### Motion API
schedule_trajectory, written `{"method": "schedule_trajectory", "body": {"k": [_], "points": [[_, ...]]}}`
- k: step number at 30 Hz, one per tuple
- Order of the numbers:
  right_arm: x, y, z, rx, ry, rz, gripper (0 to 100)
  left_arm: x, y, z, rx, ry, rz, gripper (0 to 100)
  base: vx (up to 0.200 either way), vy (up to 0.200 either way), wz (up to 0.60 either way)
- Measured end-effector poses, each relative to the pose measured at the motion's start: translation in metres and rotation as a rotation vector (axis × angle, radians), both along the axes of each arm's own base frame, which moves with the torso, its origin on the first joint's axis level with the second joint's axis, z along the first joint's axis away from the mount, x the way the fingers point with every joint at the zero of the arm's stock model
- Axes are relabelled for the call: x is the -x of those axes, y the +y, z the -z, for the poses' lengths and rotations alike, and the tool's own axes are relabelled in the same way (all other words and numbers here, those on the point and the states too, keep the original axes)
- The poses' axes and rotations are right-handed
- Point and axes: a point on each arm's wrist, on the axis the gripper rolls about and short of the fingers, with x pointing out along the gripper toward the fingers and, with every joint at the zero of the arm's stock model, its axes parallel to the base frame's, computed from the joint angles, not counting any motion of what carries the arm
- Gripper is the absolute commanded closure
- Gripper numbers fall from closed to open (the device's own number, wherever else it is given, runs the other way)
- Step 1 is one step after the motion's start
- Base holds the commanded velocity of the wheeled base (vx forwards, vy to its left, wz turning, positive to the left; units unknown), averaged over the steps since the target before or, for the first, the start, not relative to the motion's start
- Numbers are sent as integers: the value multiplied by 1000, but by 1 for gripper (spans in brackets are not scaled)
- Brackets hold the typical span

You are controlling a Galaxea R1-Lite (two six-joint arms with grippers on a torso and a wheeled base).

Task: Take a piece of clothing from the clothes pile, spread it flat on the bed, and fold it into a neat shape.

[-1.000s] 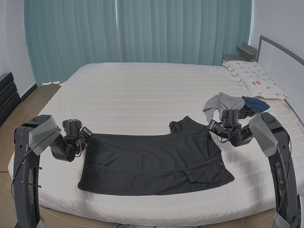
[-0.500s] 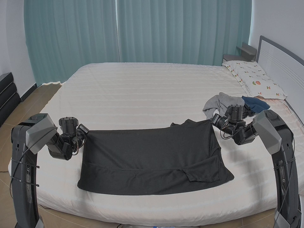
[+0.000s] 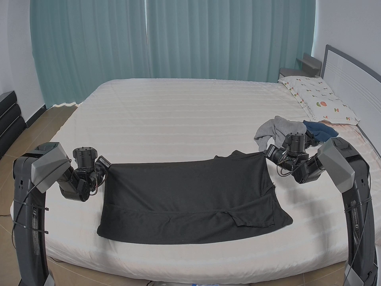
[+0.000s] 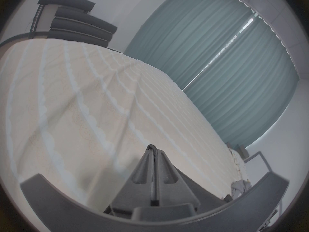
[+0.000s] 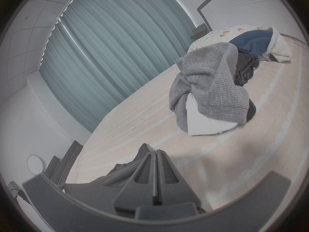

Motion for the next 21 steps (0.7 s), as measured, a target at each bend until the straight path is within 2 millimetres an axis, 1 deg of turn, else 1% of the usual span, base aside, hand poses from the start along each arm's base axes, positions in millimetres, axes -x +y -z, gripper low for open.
{"method": "schedule_trajectory", "body": {"k": [7,10,16,21], "points": [[11,-4,-2,-6,35,-26,100,10,0,2,-72,16,34,100,0,0,0],[19,-6,-1,-10,55,-41,100,14,0,1,-106,14,50,100,0,0,0],[44,-15,6,-21,98,-81,100,24,2,1,-200,11,86,100,0,0,0],[67,-24,12,18,129,-124,100,37,2,3,-268,33,123,100,0,0,0]]}}
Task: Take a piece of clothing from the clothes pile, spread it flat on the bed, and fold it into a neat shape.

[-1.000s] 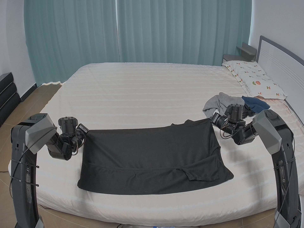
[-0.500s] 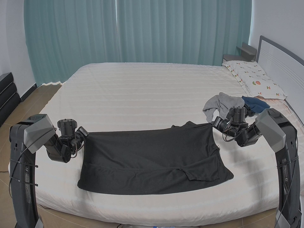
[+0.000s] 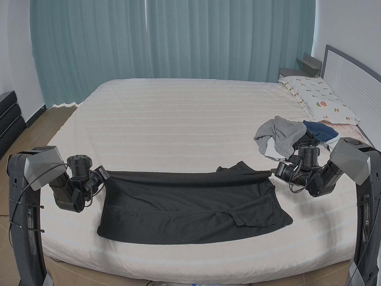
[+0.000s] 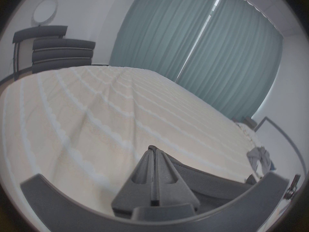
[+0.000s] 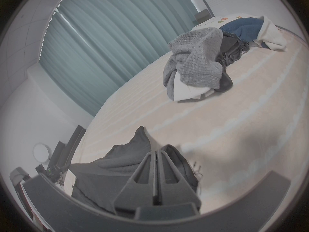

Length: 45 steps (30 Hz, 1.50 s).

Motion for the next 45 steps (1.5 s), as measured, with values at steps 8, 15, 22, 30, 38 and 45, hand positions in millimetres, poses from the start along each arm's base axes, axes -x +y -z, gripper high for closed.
{"method": "schedule_trajectory", "body": {"k": [8,15,22,30,38,45], "points": [[34,-7,12,75,-3,-45,100,33,-2,7,-180,118,135,100,0,0,0],[59,-7,22,174,-10,-101,100,53,-4,15,-277,197,211,100,0,0,0],[74,-3,33,190,-12,-113,100,67,-5,21,-319,251,251,100,0,0,0],[83,-6,37,192,-9,-106,100,72,-6,23,-318,276,258,100,0,0,0],[87,-9,42,192,13,-102,100,76,-6,24,-317,291,261,100,0,0,0],[90,-11,43,186,19,-101,0,79,-7,25,-336,301,277,0,0,0,0]]}}
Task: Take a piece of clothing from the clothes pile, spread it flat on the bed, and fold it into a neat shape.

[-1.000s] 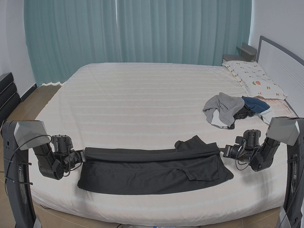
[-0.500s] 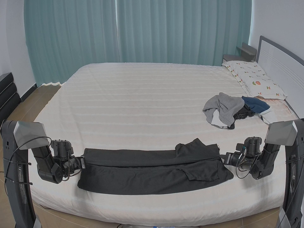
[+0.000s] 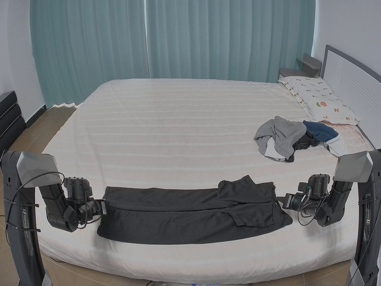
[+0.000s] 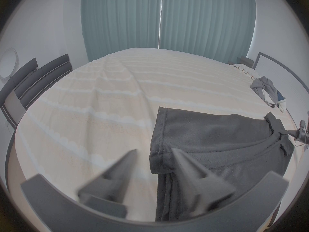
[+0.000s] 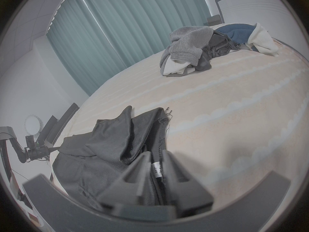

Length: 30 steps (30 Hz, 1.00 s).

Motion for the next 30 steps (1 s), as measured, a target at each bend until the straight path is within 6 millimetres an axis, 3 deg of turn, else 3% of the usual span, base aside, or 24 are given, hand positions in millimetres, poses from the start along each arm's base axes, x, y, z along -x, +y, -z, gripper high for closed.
{"method": "schedule_trajectory", "body": {"k": [11,17,25,30], "points": [[-5,-1,-9,-81,-8,52,0,2,1,-7,8,-18,-2,0,0,0,0],[-12,-1,-17,-175,-13,105,0,-4,1,-15,107,-56,-36,0,0,0,0],[-24,1,-23,-267,-14,144,0,-34,-5,-28,332,-126,-157,0,0,0,0],[-36,4,-22,-328,29,175,0,-51,-12,-24,404,-77,-206,0,0,0,0]]}}
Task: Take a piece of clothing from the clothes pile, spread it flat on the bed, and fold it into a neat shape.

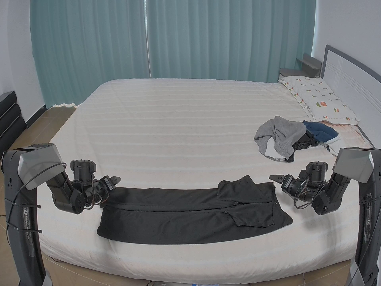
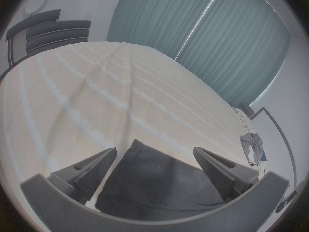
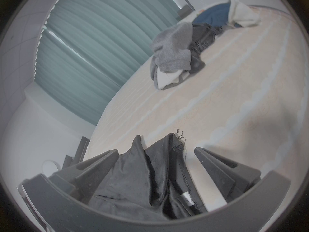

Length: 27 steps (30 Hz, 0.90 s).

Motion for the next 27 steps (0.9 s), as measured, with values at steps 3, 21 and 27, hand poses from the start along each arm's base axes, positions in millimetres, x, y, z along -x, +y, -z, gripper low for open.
{"method": "schedule_trajectory", "body": {"k": [3,21,27], "points": [[-10,1,-1,-48,35,25,0,-10,-2,2,16,10,-14,0,0,0,0],[-28,2,6,-83,55,52,0,-26,-2,24,22,31,-72,100,0,0,0],[-27,3,7,-82,56,50,0,-26,0,24,80,30,-126,100,0,0,0]]}}
